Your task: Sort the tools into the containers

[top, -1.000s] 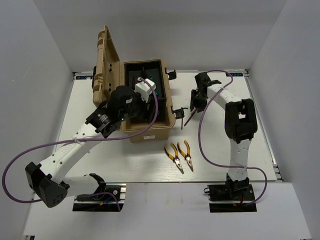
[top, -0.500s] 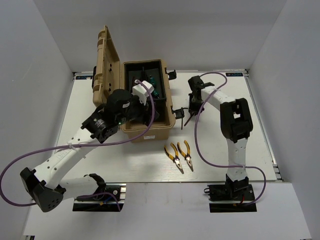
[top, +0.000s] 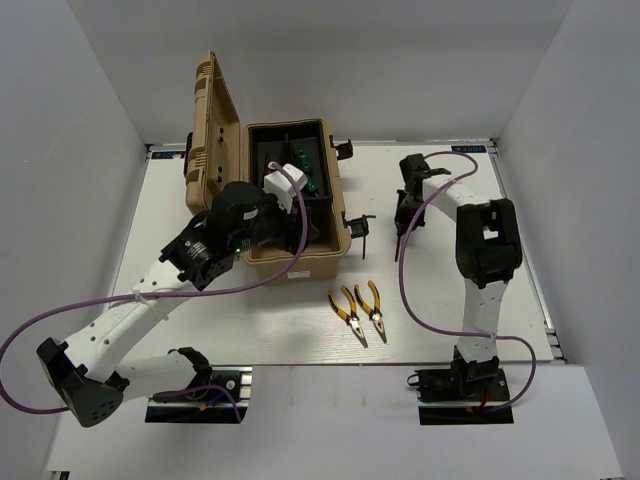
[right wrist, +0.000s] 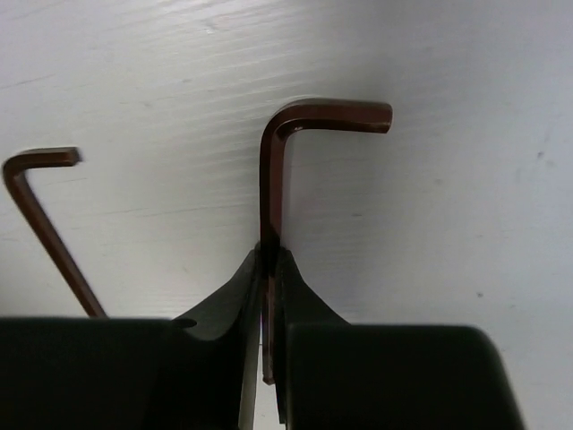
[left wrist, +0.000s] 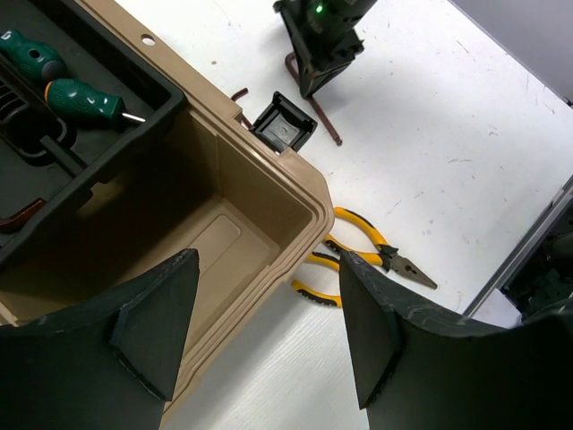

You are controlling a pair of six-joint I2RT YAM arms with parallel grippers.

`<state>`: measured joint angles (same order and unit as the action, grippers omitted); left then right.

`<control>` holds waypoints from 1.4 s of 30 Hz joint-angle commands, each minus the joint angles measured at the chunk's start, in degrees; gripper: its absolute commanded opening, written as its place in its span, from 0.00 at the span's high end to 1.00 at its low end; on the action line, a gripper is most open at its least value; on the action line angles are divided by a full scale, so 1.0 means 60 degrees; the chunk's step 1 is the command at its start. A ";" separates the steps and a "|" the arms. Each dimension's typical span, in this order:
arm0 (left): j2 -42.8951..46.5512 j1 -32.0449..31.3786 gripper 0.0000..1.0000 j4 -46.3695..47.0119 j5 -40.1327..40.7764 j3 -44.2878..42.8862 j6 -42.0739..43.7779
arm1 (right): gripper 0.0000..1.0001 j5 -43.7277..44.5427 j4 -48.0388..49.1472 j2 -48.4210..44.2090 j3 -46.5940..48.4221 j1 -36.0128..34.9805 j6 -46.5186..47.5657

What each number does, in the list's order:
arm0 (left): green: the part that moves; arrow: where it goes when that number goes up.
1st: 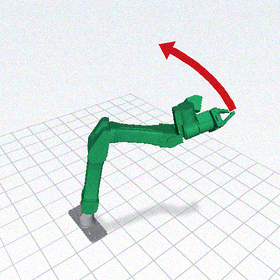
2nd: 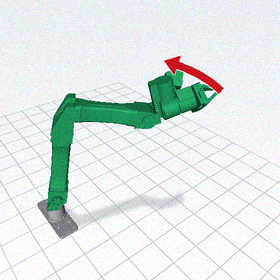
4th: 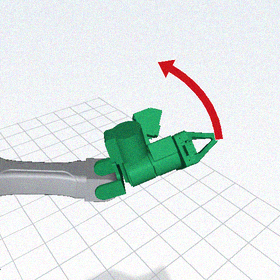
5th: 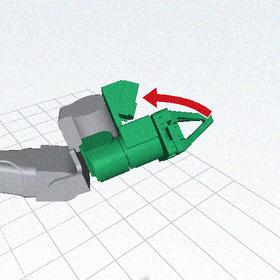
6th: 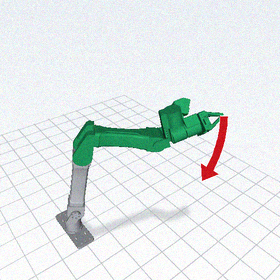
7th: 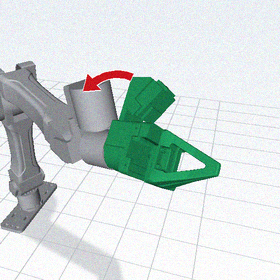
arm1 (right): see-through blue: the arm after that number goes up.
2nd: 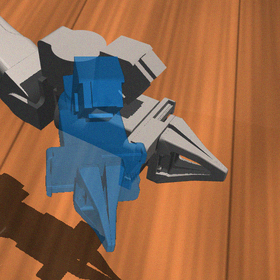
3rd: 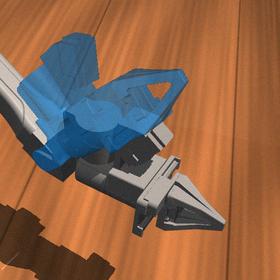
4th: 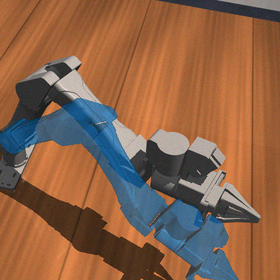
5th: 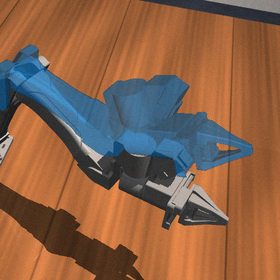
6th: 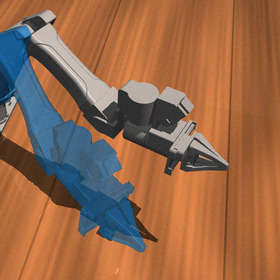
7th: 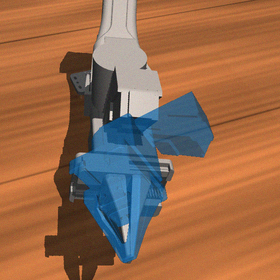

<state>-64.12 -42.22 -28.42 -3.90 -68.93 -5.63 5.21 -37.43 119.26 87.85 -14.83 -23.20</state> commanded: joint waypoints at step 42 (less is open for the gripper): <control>0.2747 -0.0332 0.26 0.3024 -0.0815 0.1043 0.0367 | 1.00 -0.6423 0.5419 0.1846 0.6803 -0.3153 -0.2272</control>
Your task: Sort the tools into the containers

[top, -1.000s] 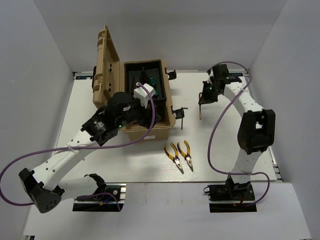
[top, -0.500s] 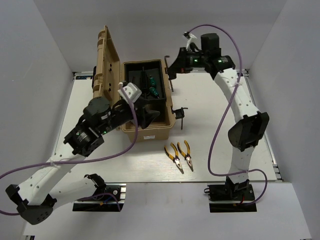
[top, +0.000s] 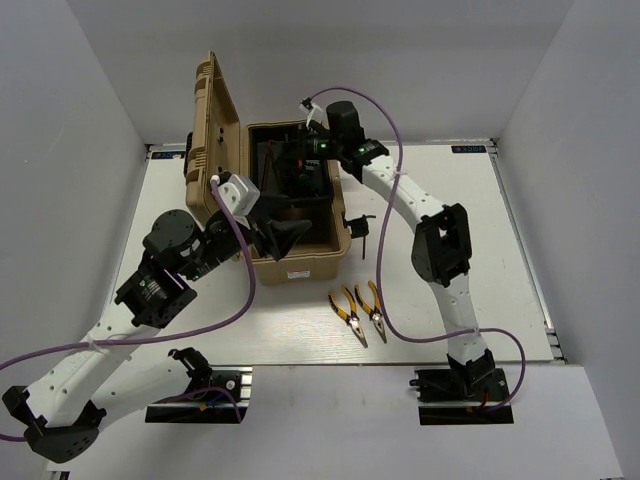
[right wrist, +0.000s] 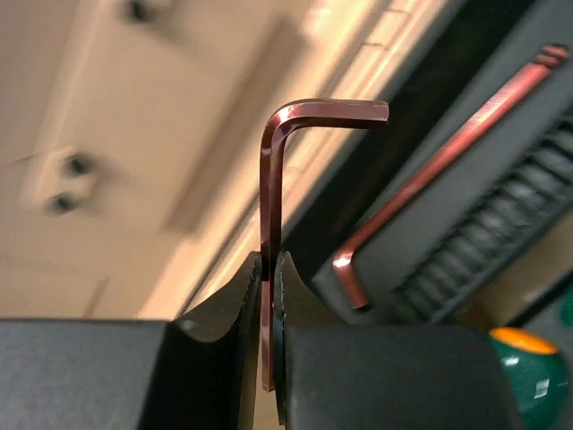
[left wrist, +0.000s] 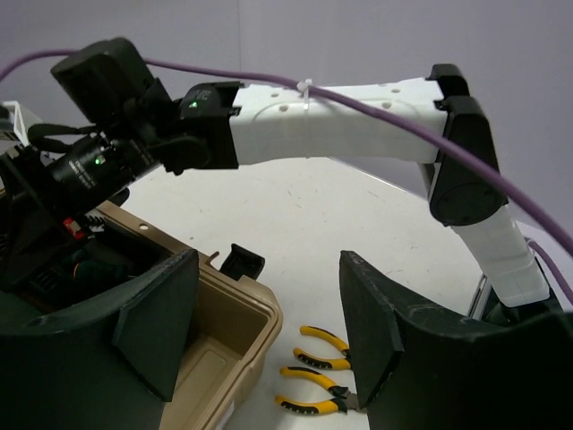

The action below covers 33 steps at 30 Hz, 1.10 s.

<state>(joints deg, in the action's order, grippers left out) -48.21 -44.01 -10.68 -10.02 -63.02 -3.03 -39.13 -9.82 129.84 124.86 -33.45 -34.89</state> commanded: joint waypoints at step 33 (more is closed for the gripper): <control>0.0285 -0.0033 0.36 -0.0344 0.0277 0.0909 -0.0448 | 1.00 0.7445 -0.3590 -0.4295 -0.2202 0.2071 0.3838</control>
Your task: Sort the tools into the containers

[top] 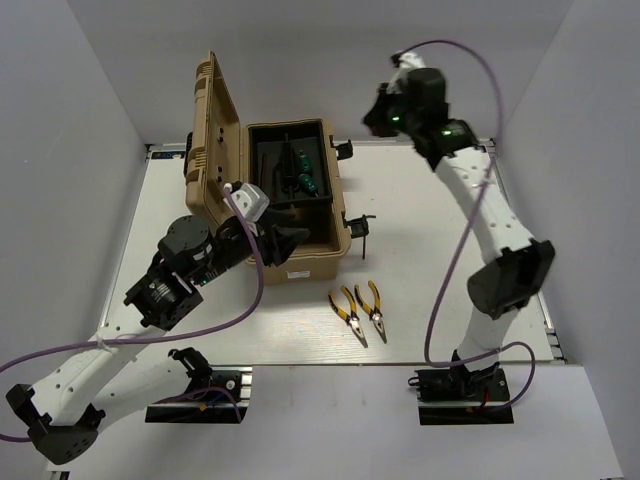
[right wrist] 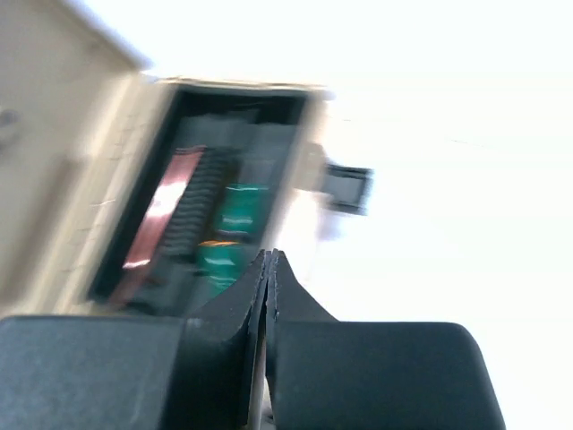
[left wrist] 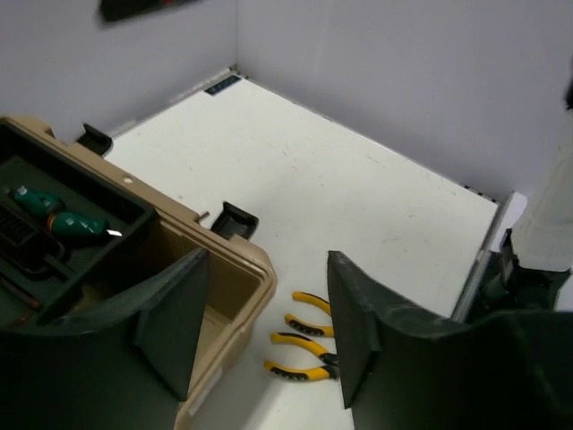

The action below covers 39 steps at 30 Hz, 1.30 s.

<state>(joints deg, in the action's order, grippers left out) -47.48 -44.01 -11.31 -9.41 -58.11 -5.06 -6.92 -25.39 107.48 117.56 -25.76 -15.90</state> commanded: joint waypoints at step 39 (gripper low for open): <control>0.1454 -0.0033 0.29 -0.1997 0.0748 0.1935 -0.0753 | 0.71 0.2632 -0.2903 0.3048 -0.2937 -0.0262 -0.0396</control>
<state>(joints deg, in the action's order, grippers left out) -39.83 -44.01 -22.50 -5.06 -47.48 -8.95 2.09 -43.00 125.62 98.48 -26.74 -17.56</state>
